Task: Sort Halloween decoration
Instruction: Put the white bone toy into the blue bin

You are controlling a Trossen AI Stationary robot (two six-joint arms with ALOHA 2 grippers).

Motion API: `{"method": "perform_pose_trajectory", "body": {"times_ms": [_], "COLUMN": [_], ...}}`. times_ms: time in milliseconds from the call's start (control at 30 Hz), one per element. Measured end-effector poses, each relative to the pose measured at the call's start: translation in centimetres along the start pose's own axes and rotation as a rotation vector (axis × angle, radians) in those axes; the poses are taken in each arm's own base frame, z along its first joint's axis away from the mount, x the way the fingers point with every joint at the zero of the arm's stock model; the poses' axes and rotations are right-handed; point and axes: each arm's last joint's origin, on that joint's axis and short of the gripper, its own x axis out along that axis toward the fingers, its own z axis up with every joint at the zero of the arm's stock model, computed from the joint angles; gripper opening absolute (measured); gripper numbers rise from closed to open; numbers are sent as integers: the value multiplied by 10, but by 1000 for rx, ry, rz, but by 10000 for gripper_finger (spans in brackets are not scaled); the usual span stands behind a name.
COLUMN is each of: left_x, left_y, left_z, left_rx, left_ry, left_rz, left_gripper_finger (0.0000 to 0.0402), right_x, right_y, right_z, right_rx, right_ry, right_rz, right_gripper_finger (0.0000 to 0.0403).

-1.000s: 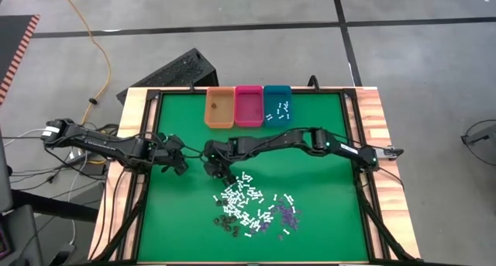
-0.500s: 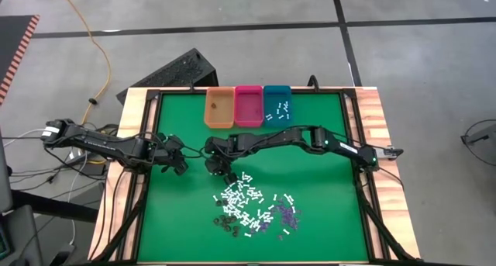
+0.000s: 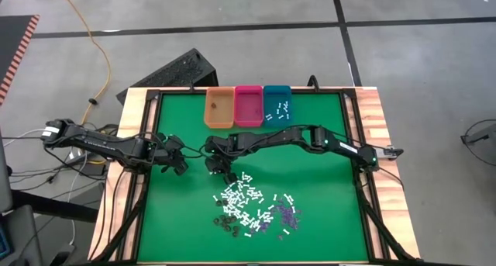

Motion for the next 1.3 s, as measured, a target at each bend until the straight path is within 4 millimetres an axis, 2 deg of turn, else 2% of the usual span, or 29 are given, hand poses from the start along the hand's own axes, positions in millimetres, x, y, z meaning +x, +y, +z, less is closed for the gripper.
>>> {"method": "perform_pose_trajectory", "body": {"times_ms": [100,267,400,500,600,833,967,1033,1133,1300], "left_x": [0,0,0,0,0,0,0,0,0,0], "left_y": [0,0,0,0,0,0,0,0,0,0], "left_z": [0,0,0,0,0,0,0,0,0,0], "left_rx": [0,5,5,5,4,1,-3,-4,-9,-20], "left_ry": [0,0,0,0,-1,-1,-2,-1,-1,-3], "left_rz": [0,0,0,1,0,-3,-3,-3,-3,-3], "left_gripper_finger": [179,179,179,179,179,179,179,179,179,179], "right_x": [-1,-6,-16,-32,-54,-121,-174,-204,-236,-277], "right_y": [1,-1,-4,-7,-14,-35,-53,-62,-78,-104], "right_z": [-1,-4,-7,-10,-14,-24,-37,-47,-70,-107], "right_rx": [7,60,93,118,142,215,246,291,409,631], "right_ry": [16,44,80,130,175,268,323,353,398,411], "right_rz": [8,19,33,46,40,2,-95,-146,-194,-296], "right_gripper_finger": [22,21,21,21,21,21,21,21,21,21]}}
